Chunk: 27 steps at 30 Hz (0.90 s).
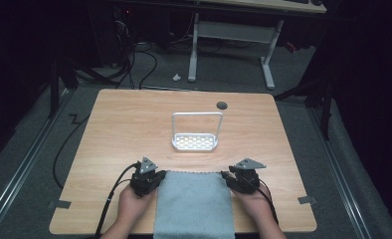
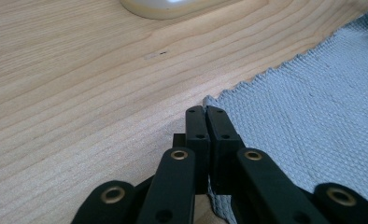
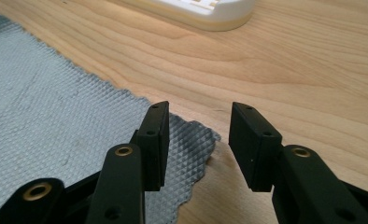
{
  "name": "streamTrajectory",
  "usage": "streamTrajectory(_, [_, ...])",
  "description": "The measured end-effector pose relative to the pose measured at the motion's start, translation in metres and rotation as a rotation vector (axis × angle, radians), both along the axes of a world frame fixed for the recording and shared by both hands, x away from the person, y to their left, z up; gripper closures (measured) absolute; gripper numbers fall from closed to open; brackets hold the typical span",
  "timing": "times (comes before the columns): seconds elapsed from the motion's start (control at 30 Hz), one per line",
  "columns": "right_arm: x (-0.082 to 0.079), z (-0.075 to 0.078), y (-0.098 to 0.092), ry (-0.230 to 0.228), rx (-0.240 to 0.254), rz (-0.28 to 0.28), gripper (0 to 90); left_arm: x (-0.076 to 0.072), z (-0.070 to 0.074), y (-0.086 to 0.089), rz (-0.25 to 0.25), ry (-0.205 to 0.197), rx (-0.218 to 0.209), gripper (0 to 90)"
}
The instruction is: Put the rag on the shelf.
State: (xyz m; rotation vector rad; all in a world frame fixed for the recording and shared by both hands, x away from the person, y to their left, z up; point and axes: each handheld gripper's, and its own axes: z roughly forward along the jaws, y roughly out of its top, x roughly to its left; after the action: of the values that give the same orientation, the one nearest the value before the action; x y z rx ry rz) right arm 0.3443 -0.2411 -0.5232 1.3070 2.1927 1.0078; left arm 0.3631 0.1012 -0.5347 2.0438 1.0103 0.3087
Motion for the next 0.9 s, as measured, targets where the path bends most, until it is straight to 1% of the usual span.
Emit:
streamTrajectory(0.07, [0.0,-0.001,0.001,0.0,-0.005,0.009,59.3,0.0,0.0,0.0,0.0,0.003,-0.003,88.0])
streamTrajectory(0.13, [-0.001,-0.003,0.003,-0.001,-0.022,0.005,60.1,0.0,0.0,0.001,0.001,0.006,-0.003,88.0])
streamTrajectory(0.2, [-0.001,-0.005,0.003,0.009,-0.027,0.016,60.7,0.0,0.0,0.001,0.001,0.011,-0.009,88.0])
streamTrajectory(0.3, [-0.001,-0.007,0.003,0.003,-0.026,0.019,64.3,0.0,0.0,0.001,0.003,0.009,-0.008,88.0])
streamTrajectory(0.4, [-0.001,-0.007,0.002,0.006,-0.009,0.013,73.0,0.0,0.0,0.002,0.004,0.015,-0.014,88.0])
streamTrajectory(0.5, [-0.002,-0.007,0.002,0.01,-0.009,0.016,83.1,0.0,0.0,0.002,0.003,0.017,-0.015,88.3])
streamTrajectory(0.53, [-0.002,-0.007,0.003,0.004,-0.014,0.022,85.7,0.0,0.0,0.002,0.003,0.016,-0.015,88.3])
streamTrajectory(0.57, [-0.002,-0.007,0.003,0.004,-0.014,0.022,85.7,0.0,0.0,0.002,0.003,0.016,-0.015,88.3])
streamTrajectory(0.63, [-0.004,-0.007,0.005,-0.003,-0.028,0.034,88.7,0.0,0.0,0.002,0.003,0.02,-0.016,88.5])
streamTrajectory(0.67, [-0.004,-0.007,0.005,-0.007,-0.023,0.038,88.7,0.0,0.0,0.003,0.003,0.016,-0.017,88.5])
streamTrajectory(0.7, [-0.005,-0.006,0.004,-0.011,0.003,0.042,88.7,0.0,0.0,0.003,0.003,0.016,-0.017,88.6])
streamTrajectory(0.73, [-0.006,-0.005,0.003,-0.012,0.025,0.041,88.8,-0.001,0.0,0.003,0.005,0.006,-0.017,88.6])
streamTrajectory(0.77, [-0.007,-0.005,0.003,-0.022,0.023,0.043,88.9,-0.004,0.001,0.003,0.009,-0.021,-0.019,88.5])
streamTrajectory(0.8, [-0.009,-0.003,0.003,-0.033,0.018,0.043,88.9,-0.005,0.002,0.003,0.01,-0.034,-0.021,88.5])
streamTrajectory(0.9, [-0.013,0.0,0.002,-0.059,0.022,0.041,88.9,-0.009,0.003,0.004,0.006,-0.055,-0.023,88.5])
